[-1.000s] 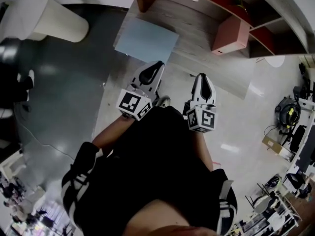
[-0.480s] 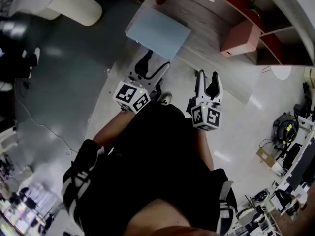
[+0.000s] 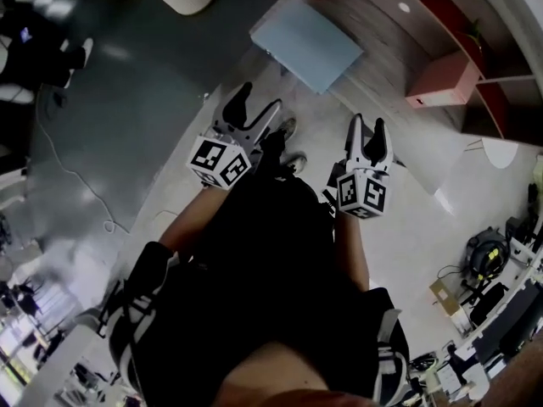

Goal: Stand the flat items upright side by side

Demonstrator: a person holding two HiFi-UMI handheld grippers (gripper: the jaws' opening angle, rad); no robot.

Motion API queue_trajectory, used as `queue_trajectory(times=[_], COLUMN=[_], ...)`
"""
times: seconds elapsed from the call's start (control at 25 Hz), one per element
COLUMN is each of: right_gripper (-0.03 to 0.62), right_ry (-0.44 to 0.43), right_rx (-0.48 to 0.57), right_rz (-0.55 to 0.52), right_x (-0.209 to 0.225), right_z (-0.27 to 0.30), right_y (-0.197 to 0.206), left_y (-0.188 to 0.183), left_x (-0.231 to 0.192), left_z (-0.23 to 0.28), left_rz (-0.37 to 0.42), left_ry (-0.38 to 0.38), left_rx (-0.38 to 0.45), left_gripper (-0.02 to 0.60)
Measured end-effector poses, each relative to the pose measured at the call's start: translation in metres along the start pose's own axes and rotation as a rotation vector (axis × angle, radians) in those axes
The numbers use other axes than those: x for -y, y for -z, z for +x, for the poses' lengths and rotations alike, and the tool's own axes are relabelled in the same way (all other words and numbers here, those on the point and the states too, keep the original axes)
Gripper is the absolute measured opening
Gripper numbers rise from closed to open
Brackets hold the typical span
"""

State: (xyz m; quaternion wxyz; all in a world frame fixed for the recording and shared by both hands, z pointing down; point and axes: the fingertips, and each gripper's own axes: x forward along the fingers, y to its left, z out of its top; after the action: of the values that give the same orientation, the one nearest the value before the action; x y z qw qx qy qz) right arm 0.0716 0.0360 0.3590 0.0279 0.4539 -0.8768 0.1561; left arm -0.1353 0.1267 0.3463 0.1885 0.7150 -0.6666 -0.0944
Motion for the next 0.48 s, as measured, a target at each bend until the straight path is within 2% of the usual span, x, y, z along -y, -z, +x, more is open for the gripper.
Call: queue_trajectory(times=[0.28, 0.48], right_gripper=[0.229, 0.229], right_ry=[-0.049, -0.056], right_rx=[-0.054, -0.132], right_rz=[-0.003, 0.004], right_x=[-0.024, -0.031], right_z=[0.013, 0.037], right_y=[0.026, 0.059], left_y=[0.019, 0.043], left_x=[-0.043, -0.077], left_z=[-0.022, -0.004], left_rz=[0.005, 0.004], left_ry=[-0.044, -0.028], left_rx=[-0.064, -0.127], left_gripper=[0.310, 0.310])
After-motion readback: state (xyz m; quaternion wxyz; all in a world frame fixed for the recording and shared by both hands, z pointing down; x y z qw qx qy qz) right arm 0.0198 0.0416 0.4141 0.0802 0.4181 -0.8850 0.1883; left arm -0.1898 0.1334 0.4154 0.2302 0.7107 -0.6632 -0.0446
